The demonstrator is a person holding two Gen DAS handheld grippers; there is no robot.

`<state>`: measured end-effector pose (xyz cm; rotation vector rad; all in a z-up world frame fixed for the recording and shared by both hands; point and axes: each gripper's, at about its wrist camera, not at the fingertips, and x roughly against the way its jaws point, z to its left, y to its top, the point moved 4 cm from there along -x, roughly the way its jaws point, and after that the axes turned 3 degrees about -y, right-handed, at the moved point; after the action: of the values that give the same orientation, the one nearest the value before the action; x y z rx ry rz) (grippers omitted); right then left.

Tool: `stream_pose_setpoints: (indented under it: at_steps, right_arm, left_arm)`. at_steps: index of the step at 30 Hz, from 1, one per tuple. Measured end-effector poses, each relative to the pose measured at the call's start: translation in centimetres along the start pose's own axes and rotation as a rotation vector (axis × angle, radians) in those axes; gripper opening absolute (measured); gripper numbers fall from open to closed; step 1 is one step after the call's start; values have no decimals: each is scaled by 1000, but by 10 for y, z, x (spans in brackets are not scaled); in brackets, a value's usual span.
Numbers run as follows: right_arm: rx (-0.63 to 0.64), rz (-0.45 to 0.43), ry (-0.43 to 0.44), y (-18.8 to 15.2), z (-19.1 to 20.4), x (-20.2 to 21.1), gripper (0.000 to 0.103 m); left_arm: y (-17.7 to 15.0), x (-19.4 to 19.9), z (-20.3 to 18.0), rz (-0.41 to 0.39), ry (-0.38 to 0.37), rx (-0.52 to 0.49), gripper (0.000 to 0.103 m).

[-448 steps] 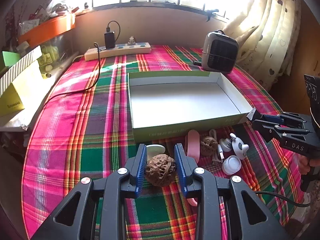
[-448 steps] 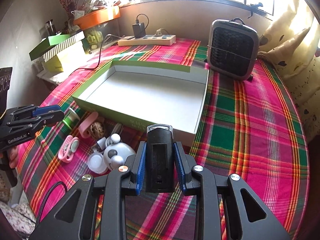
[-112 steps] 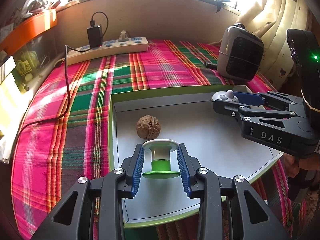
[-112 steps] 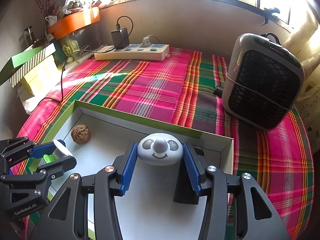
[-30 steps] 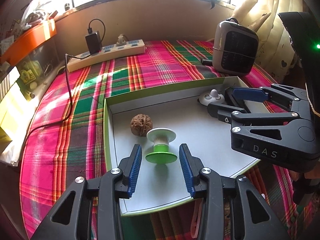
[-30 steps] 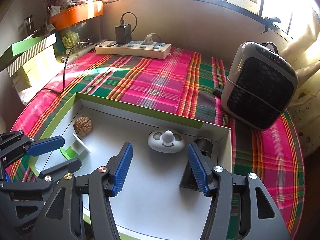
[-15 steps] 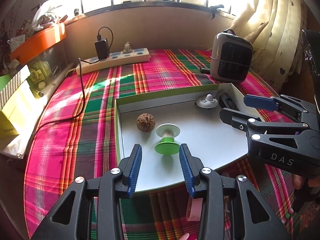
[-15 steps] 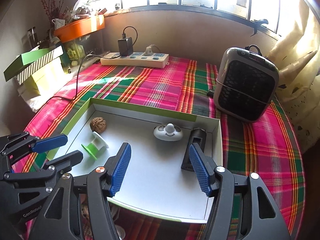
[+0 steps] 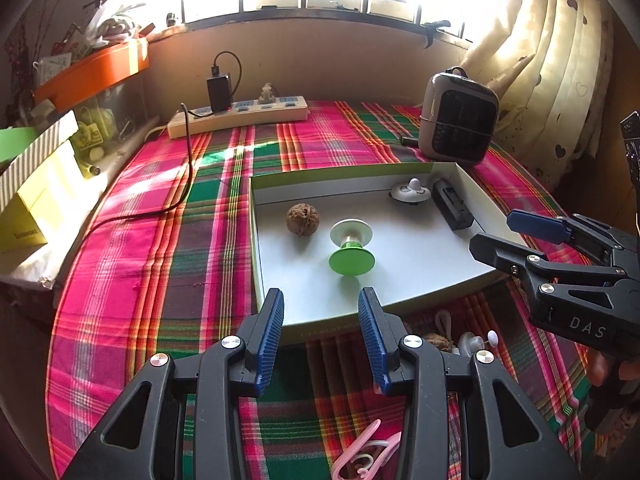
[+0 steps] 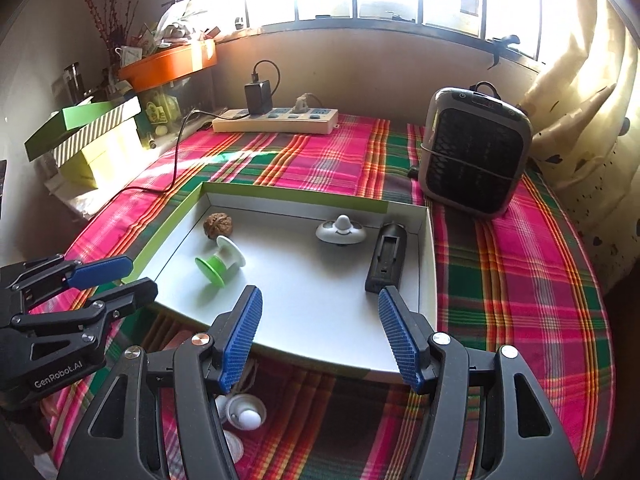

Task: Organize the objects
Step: 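Withdraw both open tools from the box toward the items on the cloth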

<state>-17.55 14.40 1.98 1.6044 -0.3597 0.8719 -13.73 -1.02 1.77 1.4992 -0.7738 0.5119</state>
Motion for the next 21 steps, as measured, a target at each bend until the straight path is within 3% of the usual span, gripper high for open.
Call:
stream_pose_setpoints:
  at_steps: [21]
  right_arm:
    - [-1,6,28,-49,10,29,61]
  left_arm:
    - [-36,24,-10,14,-101,-29,37]
